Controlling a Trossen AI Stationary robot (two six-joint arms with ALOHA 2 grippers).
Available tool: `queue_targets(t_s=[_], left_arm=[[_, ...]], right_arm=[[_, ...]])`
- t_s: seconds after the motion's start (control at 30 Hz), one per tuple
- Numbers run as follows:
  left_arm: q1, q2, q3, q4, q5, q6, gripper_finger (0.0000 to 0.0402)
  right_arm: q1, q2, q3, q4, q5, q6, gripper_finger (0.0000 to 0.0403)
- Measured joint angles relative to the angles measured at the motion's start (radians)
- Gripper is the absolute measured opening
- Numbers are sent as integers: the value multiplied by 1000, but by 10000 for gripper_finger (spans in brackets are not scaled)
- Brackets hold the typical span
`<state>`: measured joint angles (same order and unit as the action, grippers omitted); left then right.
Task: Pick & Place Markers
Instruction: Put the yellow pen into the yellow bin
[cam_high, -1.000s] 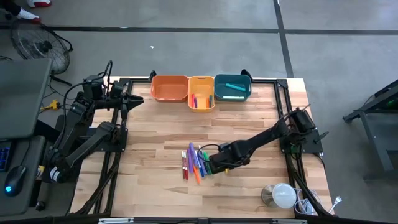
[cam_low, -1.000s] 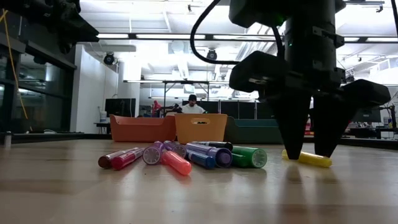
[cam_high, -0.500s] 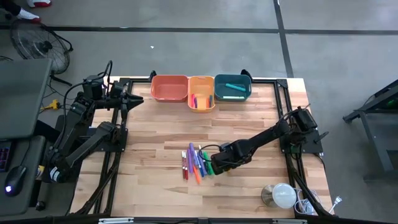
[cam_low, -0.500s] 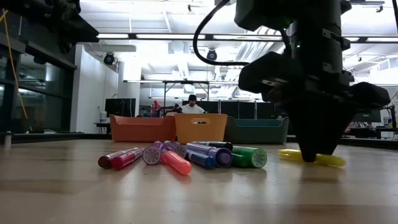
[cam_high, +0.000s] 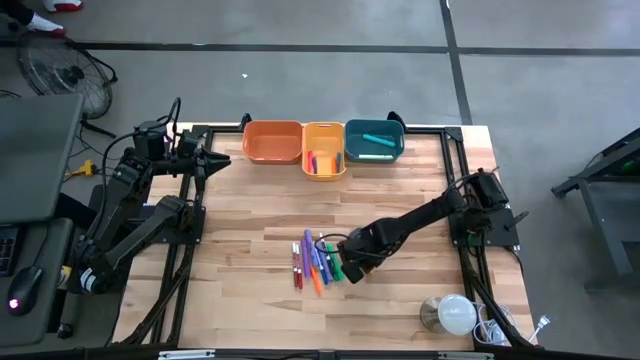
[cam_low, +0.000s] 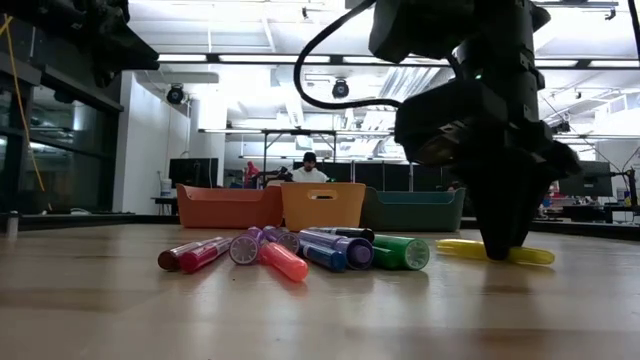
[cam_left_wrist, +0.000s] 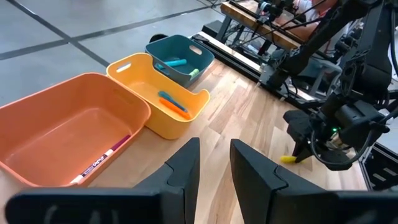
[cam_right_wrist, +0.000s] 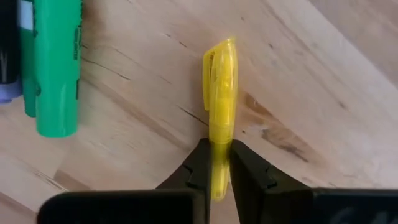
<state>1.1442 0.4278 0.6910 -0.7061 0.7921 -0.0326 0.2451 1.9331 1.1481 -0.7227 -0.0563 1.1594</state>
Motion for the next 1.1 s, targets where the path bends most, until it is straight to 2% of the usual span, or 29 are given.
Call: queue_targets(t_s=[0.47, 0.57, 0.7, 1.1], left_arm=[[0, 0, 0, -2, -2, -24, 88], [0, 0, 0, -2, -2, -24, 88], [0, 0, 0, -2, -2, -24, 88], [0, 0, 0, -1, -24, -24, 88]], right_arm=[[-14, 5, 51, -26, -7, -189, 22], [-37, 10, 91, -61, 37, -245, 22], [-96, 13, 157, -119, 105, -333, 22], [-374, 9, 381, -121, 94, -527, 22]])
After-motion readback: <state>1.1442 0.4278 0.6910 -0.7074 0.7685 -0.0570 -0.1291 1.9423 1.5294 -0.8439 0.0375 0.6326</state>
